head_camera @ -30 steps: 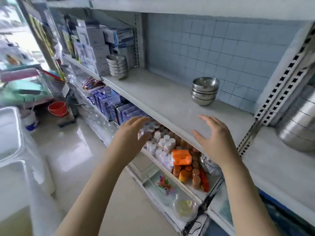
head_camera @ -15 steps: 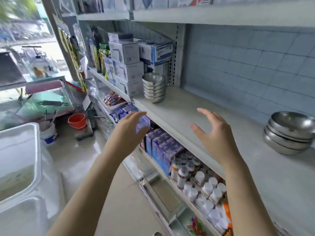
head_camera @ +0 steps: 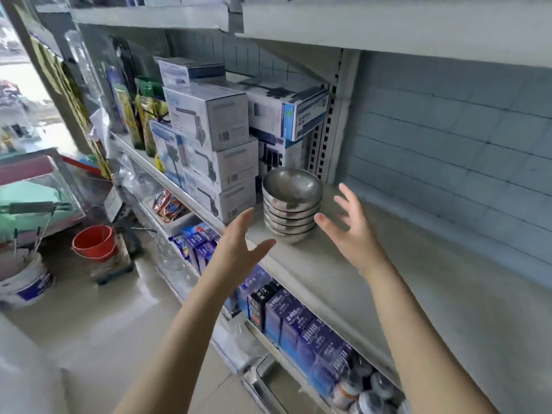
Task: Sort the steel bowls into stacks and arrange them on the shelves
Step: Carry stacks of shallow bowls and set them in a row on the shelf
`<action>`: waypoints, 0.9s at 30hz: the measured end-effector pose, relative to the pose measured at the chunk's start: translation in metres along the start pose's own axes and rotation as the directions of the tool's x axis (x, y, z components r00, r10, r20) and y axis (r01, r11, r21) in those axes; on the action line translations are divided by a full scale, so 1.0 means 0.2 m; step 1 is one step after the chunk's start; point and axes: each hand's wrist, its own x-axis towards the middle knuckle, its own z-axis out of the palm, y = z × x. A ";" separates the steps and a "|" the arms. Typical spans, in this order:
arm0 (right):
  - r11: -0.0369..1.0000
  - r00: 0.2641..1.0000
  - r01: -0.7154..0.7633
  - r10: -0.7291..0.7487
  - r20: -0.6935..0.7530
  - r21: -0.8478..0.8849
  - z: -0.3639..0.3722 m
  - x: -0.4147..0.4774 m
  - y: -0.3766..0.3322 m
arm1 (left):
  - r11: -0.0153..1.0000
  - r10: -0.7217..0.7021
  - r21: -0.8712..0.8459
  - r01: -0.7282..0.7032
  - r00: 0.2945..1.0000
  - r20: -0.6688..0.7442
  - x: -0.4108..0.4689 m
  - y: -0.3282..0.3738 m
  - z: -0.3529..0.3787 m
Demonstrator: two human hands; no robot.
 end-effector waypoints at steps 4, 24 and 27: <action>0.996 0.998 -0.057 0.057 0.003 0.065 0.14 0.14 0.09 | 0.985 0.008 -0.169 0.010 0.994 0.107 0.26 -0.13 0.09; 0.991 0.893 -0.075 0.117 -0.434 0.113 0.48 0.18 0.14 | 0.840 0.425 -0.520 -0.151 0.779 0.460 0.76 -0.41 0.11; 0.992 0.890 -0.098 0.123 -0.439 0.080 0.48 0.18 0.13 | 0.842 0.436 -0.517 -0.154 0.760 0.482 0.77 -0.42 0.11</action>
